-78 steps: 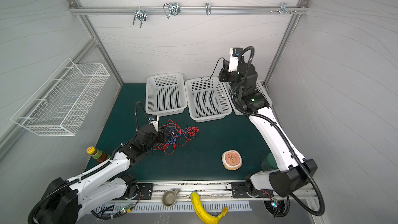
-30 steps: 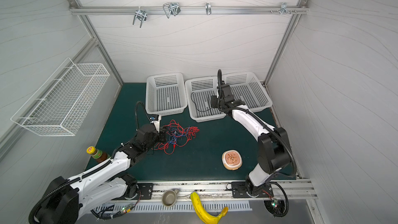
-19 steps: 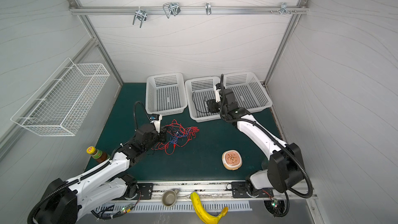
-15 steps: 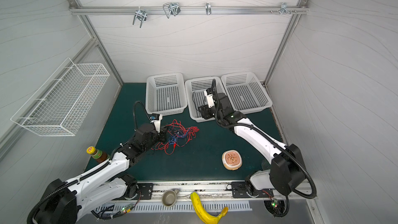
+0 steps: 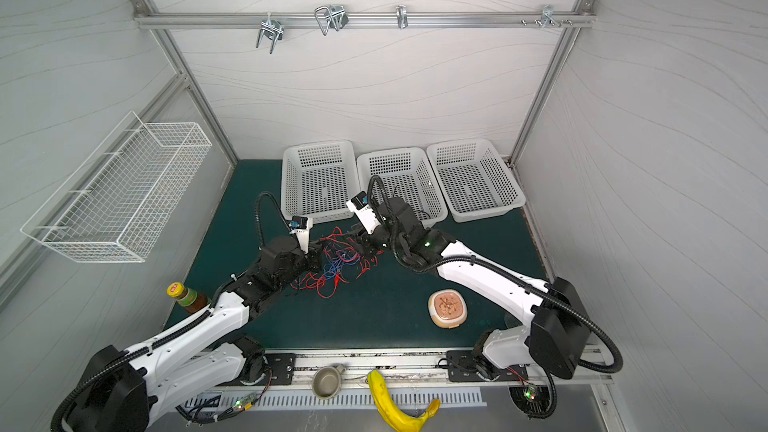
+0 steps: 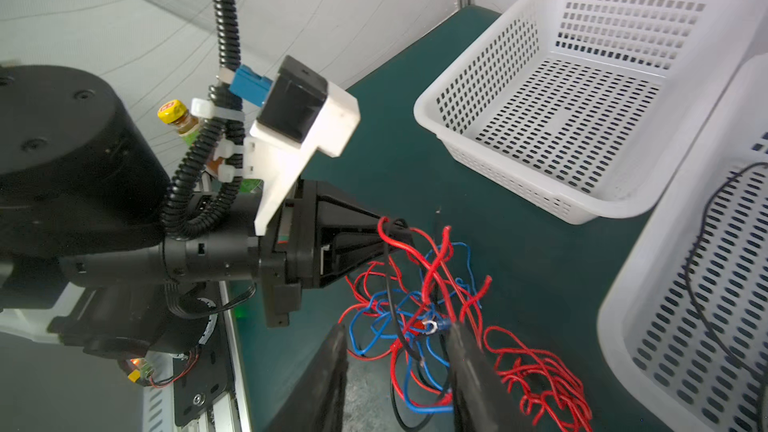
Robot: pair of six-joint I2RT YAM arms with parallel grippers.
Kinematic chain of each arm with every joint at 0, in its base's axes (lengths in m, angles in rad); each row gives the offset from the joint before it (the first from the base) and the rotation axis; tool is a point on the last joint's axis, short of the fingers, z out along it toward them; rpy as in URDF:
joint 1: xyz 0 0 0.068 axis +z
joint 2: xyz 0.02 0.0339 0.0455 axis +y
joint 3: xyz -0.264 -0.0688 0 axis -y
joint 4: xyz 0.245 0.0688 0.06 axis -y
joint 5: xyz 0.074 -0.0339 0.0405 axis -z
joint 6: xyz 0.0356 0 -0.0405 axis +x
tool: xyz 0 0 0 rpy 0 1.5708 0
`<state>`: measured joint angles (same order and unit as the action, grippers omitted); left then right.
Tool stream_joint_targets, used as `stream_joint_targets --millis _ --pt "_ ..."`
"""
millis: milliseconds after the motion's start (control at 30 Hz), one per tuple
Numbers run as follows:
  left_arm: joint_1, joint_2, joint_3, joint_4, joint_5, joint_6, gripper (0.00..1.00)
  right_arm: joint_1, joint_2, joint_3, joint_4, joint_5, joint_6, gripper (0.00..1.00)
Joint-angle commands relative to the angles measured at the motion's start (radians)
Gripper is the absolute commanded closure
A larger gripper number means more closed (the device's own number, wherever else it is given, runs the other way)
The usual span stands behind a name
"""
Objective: Untangle the cables
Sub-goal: 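Move the right gripper back to the wire bundle held by the left gripper, then grasp another black wire with the right gripper and pull it away from the bundle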
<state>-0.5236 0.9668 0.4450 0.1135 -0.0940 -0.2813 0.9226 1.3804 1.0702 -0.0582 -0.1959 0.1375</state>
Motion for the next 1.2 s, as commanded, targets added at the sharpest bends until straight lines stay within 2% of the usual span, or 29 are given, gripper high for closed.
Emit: stream_joint_targets --millis 0,400,667,900,1000,1033,1167 --pt "0.004 -0.005 0.040 0.026 -0.003 -0.010 1.00 0.034 0.054 0.032 0.024 0.004 -0.023 0.61" --pt "0.004 -0.011 0.040 0.013 -0.003 -0.013 1.00 0.068 0.167 0.060 0.038 0.031 -0.016 0.64" --pt "0.004 -0.020 0.037 0.020 0.008 -0.017 1.00 0.068 0.208 0.075 0.052 0.044 -0.007 0.72" --pt "0.004 -0.037 0.031 0.002 -0.012 -0.014 0.99 0.070 0.212 0.077 0.053 0.070 0.000 0.99" --pt "0.004 -0.051 0.032 -0.033 -0.052 -0.004 0.62 0.070 0.183 0.064 0.058 0.079 -0.003 1.00" --pt "0.004 -0.060 0.028 -0.038 -0.061 -0.002 0.54 0.069 0.172 0.059 0.057 0.079 -0.003 1.00" --pt "0.004 -0.098 0.010 -0.038 -0.071 0.009 0.33 0.069 0.135 0.050 0.039 0.080 -0.004 1.00"
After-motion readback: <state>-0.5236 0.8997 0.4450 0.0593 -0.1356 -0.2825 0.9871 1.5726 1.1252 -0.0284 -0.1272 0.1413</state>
